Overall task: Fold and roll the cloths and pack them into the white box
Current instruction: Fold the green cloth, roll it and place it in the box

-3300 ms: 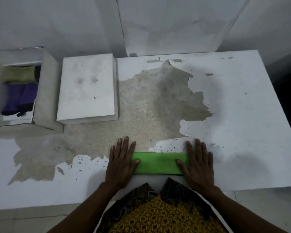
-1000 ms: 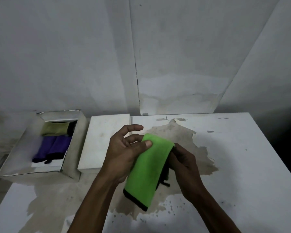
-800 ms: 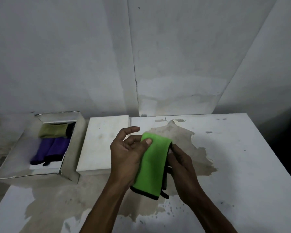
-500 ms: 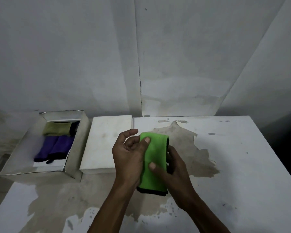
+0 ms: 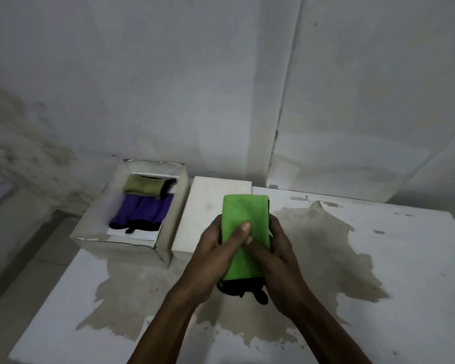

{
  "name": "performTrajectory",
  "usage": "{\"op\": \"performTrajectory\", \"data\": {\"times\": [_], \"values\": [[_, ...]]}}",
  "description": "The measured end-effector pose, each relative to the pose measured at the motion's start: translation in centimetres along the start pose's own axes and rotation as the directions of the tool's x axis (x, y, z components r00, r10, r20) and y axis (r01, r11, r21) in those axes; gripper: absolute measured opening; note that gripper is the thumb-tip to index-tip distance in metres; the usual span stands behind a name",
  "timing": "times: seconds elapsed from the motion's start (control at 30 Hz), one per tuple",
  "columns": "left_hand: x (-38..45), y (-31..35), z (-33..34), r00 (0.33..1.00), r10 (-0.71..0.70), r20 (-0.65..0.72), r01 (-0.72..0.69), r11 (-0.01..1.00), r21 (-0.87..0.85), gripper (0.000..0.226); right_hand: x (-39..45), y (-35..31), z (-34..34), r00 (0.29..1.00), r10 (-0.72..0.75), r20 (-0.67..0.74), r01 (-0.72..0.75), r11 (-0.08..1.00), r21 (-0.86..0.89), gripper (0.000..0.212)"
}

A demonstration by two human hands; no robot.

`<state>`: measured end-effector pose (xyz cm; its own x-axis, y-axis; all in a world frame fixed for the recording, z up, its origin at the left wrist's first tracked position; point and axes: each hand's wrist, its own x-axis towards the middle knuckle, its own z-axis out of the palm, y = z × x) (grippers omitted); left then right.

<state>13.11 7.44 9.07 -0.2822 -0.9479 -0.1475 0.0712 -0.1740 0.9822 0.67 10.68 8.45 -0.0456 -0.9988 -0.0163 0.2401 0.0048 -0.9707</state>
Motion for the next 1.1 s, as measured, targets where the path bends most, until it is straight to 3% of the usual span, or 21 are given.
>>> {"op": "performTrajectory", "data": {"times": [0.23, 0.43, 0.57, 0.7, 0.83, 0.9, 1.0, 1.1], "values": [[-1.0, 0.4, -6.0, 0.998, -0.013, -0.055, 0.013, 1.000, 0.007, 0.023, 1.6, 2.4, 6.5, 0.994, 0.058, 0.089, -0.050, 0.995, -0.088, 0.036], [-1.9, 0.9, -13.9, 0.985, -0.149, 0.084, 0.142, 0.986, 0.085, 0.046, 3.8, 3.6, 10.7, 0.991, 0.136, 0.010, -0.134, 0.986, -0.102, 0.044], [-1.8, 1.1, -18.1, 0.982, -0.182, 0.058, 0.177, 0.980, 0.089, 0.049, 4.9, 4.8, 13.7, 0.972, 0.237, -0.008, -0.237, 0.969, -0.071, 0.044], [-1.0, 0.9, -21.6, 0.976, -0.217, -0.001, 0.217, 0.975, 0.049, 0.052, 6.5, 5.9, 15.8, 0.923, 0.373, 0.093, -0.377, 0.926, 0.032, 0.042], [-0.2, 0.3, -24.2, 0.968, -0.251, -0.014, 0.251, 0.965, 0.076, 0.042, 9.1, 6.9, 16.8, 0.905, 0.417, 0.084, -0.414, 0.909, -0.058, 0.037], [1.1, -0.1, -25.8, 0.959, -0.214, -0.186, 0.234, 0.968, 0.093, 0.036, 11.0, 7.4, 17.4, 0.903, 0.428, 0.040, -0.418, 0.896, -0.149, 0.035], [3.4, -0.9, -29.0, 0.836, -0.042, -0.547, 0.140, 0.980, 0.140, 0.026, 14.2, 8.0, 18.4, 0.892, 0.453, 0.011, -0.439, 0.871, -0.220, 0.035], [5.7, -1.7, -32.5, 0.740, 0.189, -0.645, 0.152, 0.888, 0.435, 0.024, 17.6, 8.9, 20.0, 0.887, 0.459, 0.062, -0.418, 0.851, -0.320, 0.041]]}}
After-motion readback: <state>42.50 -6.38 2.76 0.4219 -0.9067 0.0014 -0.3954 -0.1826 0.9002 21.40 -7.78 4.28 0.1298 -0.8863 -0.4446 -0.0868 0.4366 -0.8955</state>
